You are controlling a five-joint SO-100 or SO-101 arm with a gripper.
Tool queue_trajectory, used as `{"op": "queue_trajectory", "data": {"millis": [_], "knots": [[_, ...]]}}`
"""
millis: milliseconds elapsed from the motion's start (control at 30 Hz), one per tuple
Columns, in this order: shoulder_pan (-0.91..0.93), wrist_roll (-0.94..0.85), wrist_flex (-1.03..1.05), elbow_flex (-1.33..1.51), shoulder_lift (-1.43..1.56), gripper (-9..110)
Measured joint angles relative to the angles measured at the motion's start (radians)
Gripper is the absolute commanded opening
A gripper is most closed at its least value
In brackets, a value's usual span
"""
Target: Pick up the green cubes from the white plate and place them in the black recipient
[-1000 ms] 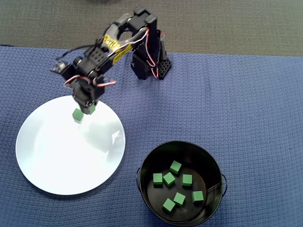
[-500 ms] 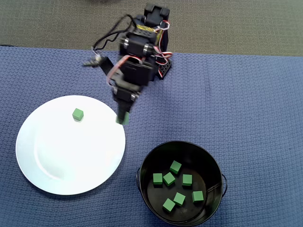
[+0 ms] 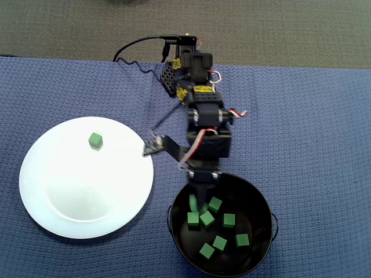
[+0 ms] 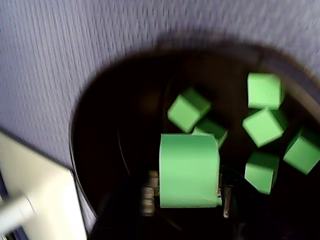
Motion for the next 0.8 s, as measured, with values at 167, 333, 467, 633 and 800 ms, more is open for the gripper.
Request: {"op": "queue_trajectory", "data": {"millis": [167, 333, 467, 633, 800], "knots": [[-0.071, -0.038, -0.002, -0.049, -0.018, 39], [-0.051, -0.057, -0.002, -0.025, 0.012, 20], [0.049, -0.083, 0.008, 0.078, 0.163, 0], [0.250, -0.135, 0.067, 0.232, 0.353, 0], [0.443, -0.255, 0.040, 0.512, 0.532, 0]]}}
